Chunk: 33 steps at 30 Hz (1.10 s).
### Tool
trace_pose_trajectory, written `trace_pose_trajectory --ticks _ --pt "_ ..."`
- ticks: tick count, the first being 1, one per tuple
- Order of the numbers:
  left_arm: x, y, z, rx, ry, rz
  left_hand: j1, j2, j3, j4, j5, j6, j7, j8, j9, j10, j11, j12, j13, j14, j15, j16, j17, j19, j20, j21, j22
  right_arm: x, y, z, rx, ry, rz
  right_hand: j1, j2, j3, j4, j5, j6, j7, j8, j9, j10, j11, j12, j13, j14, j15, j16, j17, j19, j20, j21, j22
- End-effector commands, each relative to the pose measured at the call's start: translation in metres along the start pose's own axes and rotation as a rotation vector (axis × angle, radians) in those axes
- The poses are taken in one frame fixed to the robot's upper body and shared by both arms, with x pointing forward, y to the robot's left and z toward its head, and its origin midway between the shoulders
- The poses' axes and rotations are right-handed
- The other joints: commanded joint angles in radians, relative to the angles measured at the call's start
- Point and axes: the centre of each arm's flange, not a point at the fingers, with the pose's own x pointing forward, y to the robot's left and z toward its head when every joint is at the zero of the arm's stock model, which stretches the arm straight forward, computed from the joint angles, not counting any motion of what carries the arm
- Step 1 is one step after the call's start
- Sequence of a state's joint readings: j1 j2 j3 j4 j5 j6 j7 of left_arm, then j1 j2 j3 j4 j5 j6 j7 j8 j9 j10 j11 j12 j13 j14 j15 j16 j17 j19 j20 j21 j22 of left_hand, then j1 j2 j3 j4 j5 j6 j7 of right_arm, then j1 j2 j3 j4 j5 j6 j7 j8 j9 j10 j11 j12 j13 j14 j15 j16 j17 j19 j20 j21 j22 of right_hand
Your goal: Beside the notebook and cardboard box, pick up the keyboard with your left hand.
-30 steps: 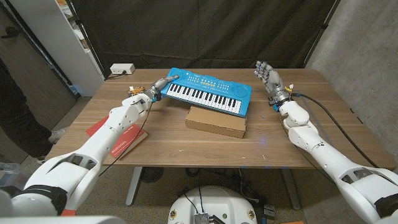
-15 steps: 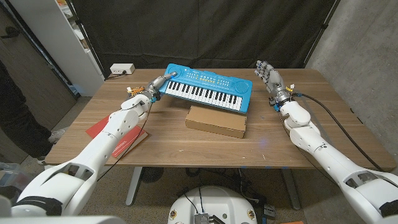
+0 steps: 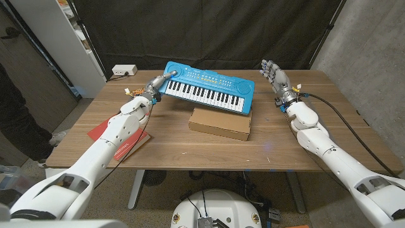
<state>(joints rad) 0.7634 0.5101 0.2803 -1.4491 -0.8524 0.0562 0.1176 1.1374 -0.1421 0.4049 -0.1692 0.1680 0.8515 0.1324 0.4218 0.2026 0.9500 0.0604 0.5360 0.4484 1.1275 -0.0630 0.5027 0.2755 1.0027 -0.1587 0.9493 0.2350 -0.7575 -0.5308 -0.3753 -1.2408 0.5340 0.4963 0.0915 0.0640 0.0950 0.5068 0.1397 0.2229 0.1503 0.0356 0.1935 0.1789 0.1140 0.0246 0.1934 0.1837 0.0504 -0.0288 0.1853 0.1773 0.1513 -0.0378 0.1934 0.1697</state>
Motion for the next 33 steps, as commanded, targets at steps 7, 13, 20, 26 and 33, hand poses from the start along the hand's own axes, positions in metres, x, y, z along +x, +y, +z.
trace_pose_trajectory --ticks 7,13,20,26,33 --pt "-0.019 -0.001 0.024 0.02 -0.11 0.03 0.205 0.215 0.004 0.008 0.005 0.185 -0.008 -0.002 0.003 0.103 -0.093 -0.006 0.005 0.164 -0.152 0.004 0.009 -0.011 -0.028 0.018 -0.002 -0.001 -0.005 0.012 -0.023 -0.005 -0.007 0.01 0.053 0.009 -0.002 0.005 0.012 0.002 0.004 0.006 0.009 -0.001 0.004 0.003 0.015 -0.002 0.005 0.0 0.014 -0.096 0.009 0.002" --pt "-0.025 -0.001 0.033 0.036 -0.151 0.044 0.205 0.215 0.004 0.008 0.006 0.187 -0.01 -0.004 0.003 0.103 -0.095 -0.009 0.006 0.166 -0.152 0.003 0.01 -0.013 -0.028 0.025 -0.003 -0.001 -0.006 0.015 -0.025 -0.005 -0.011 0.01 0.054 0.01 -0.002 0.005 0.012 0.001 0.004 0.006 0.009 -0.001 0.004 0.003 0.017 -0.002 0.005 0.0 0.015 -0.096 0.009 0.002" --pt "-0.031 -0.002 0.044 0.057 -0.196 0.063 0.205 0.214 0.004 0.008 0.006 0.187 -0.012 -0.007 0.003 0.105 -0.098 -0.011 0.009 0.167 -0.152 0.002 0.012 -0.016 -0.027 0.032 -0.005 -0.002 -0.007 0.016 -0.028 -0.004 -0.013 0.01 0.054 0.011 -0.002 0.005 0.012 0.001 0.003 0.006 0.009 -0.001 0.003 0.003 0.018 -0.002 0.005 0.0 0.016 -0.097 0.008 0.002" --pt "-0.034 -0.003 0.054 0.073 -0.227 0.073 0.204 0.213 0.004 0.009 0.006 0.189 -0.014 -0.009 0.003 0.106 -0.097 -0.014 0.011 0.167 -0.152 0.001 0.014 -0.019 -0.027 0.039 -0.007 0.0 -0.01 0.019 -0.037 -0.006 -0.016 0.01 0.054 0.011 -0.002 0.004 0.013 0.001 0.003 0.006 0.01 -0.003 0.003 0.003 0.018 -0.002 0.004 0.0 0.016 -0.097 0.008 0.002" --pt "-0.035 -0.006 0.067 0.09 -0.258 0.075 0.204 0.213 0.004 0.009 0.007 0.189 -0.014 -0.012 0.004 0.106 -0.097 -0.018 0.014 0.166 -0.152 -0.001 0.015 -0.024 -0.027 0.047 -0.009 0.001 -0.012 0.022 -0.048 -0.008 -0.017 0.009 0.054 0.012 -0.001 0.004 0.013 0.002 0.003 0.006 0.01 -0.001 0.002 0.003 0.019 -0.002 0.004 0.0 0.018 -0.096 0.008 0.002"
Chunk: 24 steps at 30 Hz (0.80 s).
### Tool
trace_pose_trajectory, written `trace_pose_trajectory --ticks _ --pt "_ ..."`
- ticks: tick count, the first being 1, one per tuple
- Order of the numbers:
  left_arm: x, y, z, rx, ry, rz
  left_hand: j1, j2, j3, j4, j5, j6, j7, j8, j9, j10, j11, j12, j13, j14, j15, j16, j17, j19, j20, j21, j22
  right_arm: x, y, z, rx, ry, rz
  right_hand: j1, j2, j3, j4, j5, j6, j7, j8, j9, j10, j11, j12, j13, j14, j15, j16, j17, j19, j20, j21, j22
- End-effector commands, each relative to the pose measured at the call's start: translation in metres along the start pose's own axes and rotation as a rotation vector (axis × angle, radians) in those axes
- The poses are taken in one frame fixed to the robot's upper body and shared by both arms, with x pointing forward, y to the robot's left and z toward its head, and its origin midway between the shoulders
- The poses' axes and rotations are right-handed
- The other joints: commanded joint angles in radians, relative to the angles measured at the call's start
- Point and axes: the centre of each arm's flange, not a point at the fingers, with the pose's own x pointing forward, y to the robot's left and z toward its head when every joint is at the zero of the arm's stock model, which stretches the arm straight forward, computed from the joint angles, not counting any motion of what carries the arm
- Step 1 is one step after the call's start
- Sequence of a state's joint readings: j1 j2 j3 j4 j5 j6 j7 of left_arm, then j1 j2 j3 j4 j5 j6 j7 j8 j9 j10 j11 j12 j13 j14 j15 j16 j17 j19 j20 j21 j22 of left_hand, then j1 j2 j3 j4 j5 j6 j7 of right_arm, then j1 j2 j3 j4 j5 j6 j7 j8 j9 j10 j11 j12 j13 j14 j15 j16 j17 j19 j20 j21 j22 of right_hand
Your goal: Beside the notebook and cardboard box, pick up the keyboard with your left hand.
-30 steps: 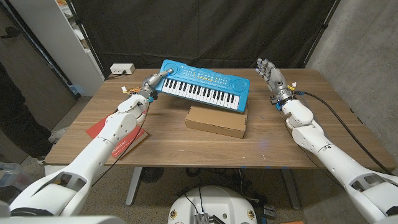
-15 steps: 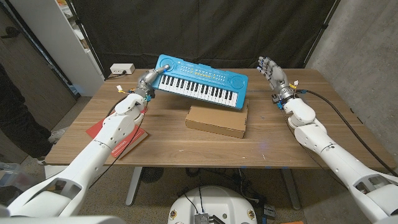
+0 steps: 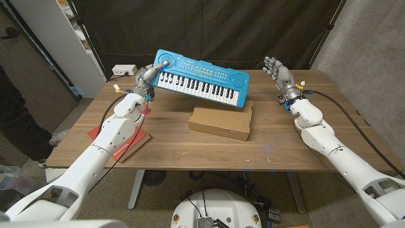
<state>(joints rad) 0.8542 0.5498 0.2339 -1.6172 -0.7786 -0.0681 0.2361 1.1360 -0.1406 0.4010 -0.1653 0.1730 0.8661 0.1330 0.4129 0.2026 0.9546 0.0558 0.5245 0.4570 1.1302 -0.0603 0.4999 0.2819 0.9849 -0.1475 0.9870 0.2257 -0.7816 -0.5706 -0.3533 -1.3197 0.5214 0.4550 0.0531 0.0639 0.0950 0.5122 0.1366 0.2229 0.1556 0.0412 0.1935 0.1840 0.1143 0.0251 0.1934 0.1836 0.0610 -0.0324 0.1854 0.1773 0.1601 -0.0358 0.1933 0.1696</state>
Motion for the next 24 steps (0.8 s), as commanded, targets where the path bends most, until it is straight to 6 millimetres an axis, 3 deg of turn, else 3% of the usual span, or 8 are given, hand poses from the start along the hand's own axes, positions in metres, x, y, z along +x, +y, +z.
trace_pose_trajectory --ticks 1,24 --pt "-0.001 -0.002 0.023 0.033 -0.067 0.015 0.205 0.212 0.008 0.005 0.002 0.175 -0.015 -0.003 0.004 0.101 -0.092 -0.006 0.005 0.164 -0.155 0.002 0.009 -0.007 -0.038 0.01 0.0 0.003 -0.005 0.006 -0.014 -0.004 -0.004 0.009 0.054 0.006 0.002 0.004 0.008 -0.004 0.003 0.001 0.01 -0.001 0.002 0.003 0.008 0.002 0.004 0.001 0.009 -0.098 0.008 0.002" --pt "0.004 -0.012 0.061 0.101 -0.19 0.014 0.204 0.209 0.007 0.006 0.004 0.186 -0.017 -0.01 0.005 0.107 -0.102 -0.019 0.013 0.168 -0.155 0.0 0.017 -0.022 -0.038 0.039 -0.007 0.009 -0.009 0.01 -0.025 -0.013 -0.009 0.011 0.056 0.01 0.001 0.004 0.01 -0.004 0.002 0.001 0.012 -0.001 0.001 0.003 0.011 0.0 0.003 0.0 0.011 -0.099 0.007 0.002"
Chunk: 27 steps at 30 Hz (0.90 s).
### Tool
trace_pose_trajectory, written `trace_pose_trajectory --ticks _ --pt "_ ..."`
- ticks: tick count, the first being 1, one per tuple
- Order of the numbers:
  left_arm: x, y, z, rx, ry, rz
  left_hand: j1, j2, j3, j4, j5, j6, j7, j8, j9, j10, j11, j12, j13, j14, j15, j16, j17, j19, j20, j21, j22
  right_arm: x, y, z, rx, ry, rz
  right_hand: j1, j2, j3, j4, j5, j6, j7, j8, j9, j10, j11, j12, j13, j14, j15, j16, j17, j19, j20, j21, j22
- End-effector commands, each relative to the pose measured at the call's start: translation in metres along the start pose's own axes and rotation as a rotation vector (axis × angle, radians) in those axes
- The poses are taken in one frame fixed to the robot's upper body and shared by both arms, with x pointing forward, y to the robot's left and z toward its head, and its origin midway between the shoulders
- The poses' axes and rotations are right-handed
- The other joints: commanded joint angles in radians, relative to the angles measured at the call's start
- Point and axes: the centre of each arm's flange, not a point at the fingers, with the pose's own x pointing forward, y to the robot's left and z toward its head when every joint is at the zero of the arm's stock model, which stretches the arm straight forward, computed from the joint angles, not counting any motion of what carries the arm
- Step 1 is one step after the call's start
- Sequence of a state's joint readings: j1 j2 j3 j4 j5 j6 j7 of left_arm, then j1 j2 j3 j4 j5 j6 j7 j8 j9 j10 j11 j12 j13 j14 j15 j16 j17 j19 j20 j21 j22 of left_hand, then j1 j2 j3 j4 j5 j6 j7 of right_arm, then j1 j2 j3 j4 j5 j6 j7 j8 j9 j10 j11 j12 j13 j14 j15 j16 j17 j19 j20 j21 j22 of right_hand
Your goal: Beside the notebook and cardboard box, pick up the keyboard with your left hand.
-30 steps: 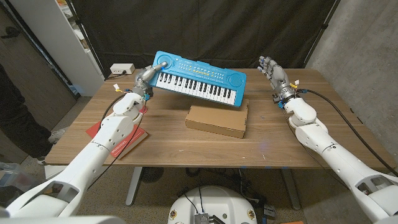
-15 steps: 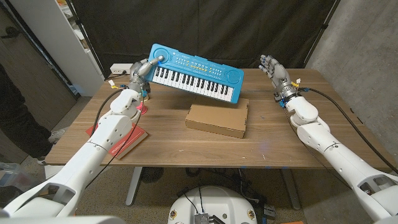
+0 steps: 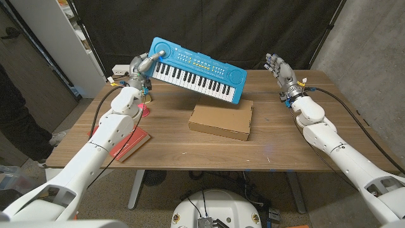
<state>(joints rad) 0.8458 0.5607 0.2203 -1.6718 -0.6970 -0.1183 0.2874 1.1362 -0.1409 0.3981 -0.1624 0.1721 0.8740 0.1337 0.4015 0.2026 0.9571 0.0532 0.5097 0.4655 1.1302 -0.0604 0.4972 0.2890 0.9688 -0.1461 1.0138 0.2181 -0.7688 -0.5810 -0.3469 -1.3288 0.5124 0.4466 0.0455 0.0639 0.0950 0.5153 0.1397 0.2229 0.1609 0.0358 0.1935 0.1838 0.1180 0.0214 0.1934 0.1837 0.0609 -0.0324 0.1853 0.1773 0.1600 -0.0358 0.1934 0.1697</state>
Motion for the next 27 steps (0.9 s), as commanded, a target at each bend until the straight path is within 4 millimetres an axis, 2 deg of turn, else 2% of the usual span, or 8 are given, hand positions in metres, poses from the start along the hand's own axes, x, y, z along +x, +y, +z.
trace_pose_trajectory --ticks 1,27 --pt "0.005 -0.004 0.022 0.043 -0.07 -0.001 0.204 0.209 0.01 0.003 0.005 0.178 -0.018 0.001 0.005 0.104 -0.098 -0.004 0.005 0.167 -0.154 0.002 0.011 -0.006 -0.04 0.013 0.0 0.003 -0.003 0.0 -0.006 0.0 -0.005 0.011 0.056 0.007 -0.002 0.004 0.005 0.001 0.002 0.001 0.009 0.002 0.002 0.003 0.011 0.0 0.003 0.0 0.011 -0.099 0.007 0.002" --pt "0.004 -0.016 0.059 0.128 -0.211 -0.012 0.2 0.206 0.008 0.006 0.006 0.183 -0.024 -0.006 0.006 0.107 -0.106 -0.015 0.013 0.165 -0.154 -0.002 0.017 -0.018 -0.042 0.037 -0.007 0.011 -0.003 0.005 -0.013 -0.015 -0.008 0.012 0.055 0.01 -0.002 0.003 0.006 0.001 0.001 0.002 0.009 0.001 0.0 0.003 0.012 0.0 0.002 0.0 0.013 -0.1 0.006 0.002"
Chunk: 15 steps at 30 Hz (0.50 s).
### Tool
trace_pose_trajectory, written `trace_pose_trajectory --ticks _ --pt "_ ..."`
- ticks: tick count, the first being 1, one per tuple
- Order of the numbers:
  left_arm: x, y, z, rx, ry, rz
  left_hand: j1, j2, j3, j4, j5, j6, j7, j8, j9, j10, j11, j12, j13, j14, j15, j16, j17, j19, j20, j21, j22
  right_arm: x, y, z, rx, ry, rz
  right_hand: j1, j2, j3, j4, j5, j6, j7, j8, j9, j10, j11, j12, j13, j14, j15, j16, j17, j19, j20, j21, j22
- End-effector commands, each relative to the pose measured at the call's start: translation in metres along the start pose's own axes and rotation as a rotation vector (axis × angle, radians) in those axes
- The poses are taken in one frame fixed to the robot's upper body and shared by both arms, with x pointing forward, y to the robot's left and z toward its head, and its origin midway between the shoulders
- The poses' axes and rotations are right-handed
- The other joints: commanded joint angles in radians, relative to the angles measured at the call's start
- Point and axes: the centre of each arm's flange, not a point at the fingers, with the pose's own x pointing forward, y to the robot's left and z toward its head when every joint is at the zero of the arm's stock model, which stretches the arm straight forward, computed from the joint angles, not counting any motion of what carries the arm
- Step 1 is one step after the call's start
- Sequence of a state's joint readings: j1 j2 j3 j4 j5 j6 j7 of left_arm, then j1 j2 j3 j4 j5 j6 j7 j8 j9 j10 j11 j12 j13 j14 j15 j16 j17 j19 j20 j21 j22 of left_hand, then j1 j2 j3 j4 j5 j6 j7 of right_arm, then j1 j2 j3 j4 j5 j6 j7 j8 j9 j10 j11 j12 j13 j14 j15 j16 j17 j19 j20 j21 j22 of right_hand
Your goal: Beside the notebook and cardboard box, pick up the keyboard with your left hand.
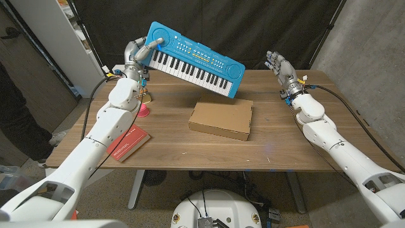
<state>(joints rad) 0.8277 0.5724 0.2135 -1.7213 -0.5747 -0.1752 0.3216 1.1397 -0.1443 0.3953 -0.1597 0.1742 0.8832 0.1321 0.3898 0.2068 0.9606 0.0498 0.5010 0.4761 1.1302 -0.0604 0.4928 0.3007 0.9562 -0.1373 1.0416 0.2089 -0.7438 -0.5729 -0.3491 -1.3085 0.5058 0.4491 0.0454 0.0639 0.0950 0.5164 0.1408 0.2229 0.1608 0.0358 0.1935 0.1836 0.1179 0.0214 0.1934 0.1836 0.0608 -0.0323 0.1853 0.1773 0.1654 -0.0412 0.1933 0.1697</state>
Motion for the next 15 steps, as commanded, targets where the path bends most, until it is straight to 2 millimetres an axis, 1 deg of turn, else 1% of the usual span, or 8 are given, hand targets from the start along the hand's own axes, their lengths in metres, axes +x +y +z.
trace_pose_trajectory --ticks 1,15 --pt "0.002 -0.004 0.017 0.038 -0.065 -0.002 0.197 0.21 0.011 0.003 0.004 0.175 -0.024 0.006 0.002 0.105 -0.101 -0.007 0.003 0.166 -0.154 0.002 0.006 -0.006 -0.051 0.011 0.002 0.003 0.0 0.002 -0.006 -0.006 -0.002 0.012 0.055 0.008 -0.003 0.003 0.006 0.001 0.001 0.002 0.009 0.002 0.0 0.003 0.012 0.0 0.002 0.0 0.008 -0.094 0.006 0.002" --pt "0.006 -0.01 0.033 0.06 -0.133 -0.017 0.195 0.209 0.01 0.004 0.005 0.177 -0.029 0.0 0.002 0.107 -0.104 -0.015 0.006 0.165 -0.154 -0.001 0.009 -0.014 -0.051 0.025 -0.002 0.004 -0.001 0.004 -0.012 -0.01 -0.01 0.012 0.055 0.01 -0.003 0.003 0.007 0.001 0.001 0.002 0.01 0.002 0.0 0.004 0.012 0.0 0.001 0.0 0.009 -0.095 0.006 0.002"
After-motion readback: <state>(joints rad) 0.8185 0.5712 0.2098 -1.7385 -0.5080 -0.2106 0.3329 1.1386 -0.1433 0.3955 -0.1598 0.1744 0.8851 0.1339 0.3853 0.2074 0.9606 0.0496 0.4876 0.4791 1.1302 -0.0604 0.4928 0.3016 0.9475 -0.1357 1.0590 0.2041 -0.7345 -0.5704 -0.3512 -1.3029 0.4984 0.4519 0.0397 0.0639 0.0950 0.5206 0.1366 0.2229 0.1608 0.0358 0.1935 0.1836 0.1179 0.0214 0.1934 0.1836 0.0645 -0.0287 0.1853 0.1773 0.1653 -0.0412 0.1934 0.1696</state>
